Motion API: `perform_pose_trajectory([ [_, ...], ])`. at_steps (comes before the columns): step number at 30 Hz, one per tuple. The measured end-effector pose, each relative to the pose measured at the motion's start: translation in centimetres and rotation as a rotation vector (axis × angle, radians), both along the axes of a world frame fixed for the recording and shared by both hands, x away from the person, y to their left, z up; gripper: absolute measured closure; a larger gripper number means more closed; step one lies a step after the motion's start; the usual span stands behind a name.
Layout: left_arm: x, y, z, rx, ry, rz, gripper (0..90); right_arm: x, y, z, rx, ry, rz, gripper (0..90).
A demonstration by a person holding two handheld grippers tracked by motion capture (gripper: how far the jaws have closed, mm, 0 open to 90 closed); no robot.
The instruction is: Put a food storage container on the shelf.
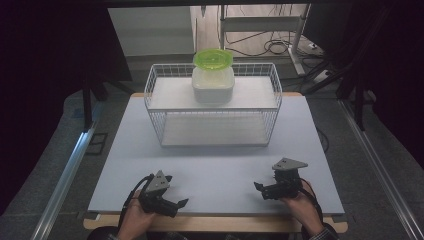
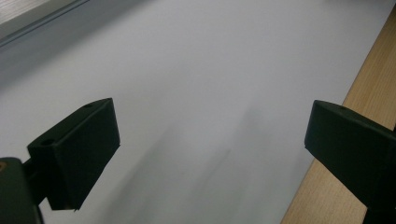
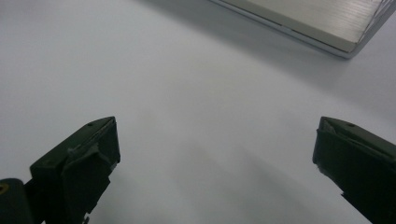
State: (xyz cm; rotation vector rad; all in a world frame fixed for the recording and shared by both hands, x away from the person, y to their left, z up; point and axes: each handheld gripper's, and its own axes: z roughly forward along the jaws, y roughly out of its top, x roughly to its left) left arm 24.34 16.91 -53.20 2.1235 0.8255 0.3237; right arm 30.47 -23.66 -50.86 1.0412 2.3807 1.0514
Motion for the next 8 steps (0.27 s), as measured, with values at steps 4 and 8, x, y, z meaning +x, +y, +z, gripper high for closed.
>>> perform_pose_trajectory([
  [4,0.05,0.01,-0.04,0.011,0.002,0.0,3.0,-0.01,0.2,-0.21,-0.021,0.008,0.005,0.9],
  [8,0.09,0.0,-0.02,0.007,0.003,0.004,3.0,0.02,0.24,-0.32,-0.033,0.011,0.004,0.9],
])
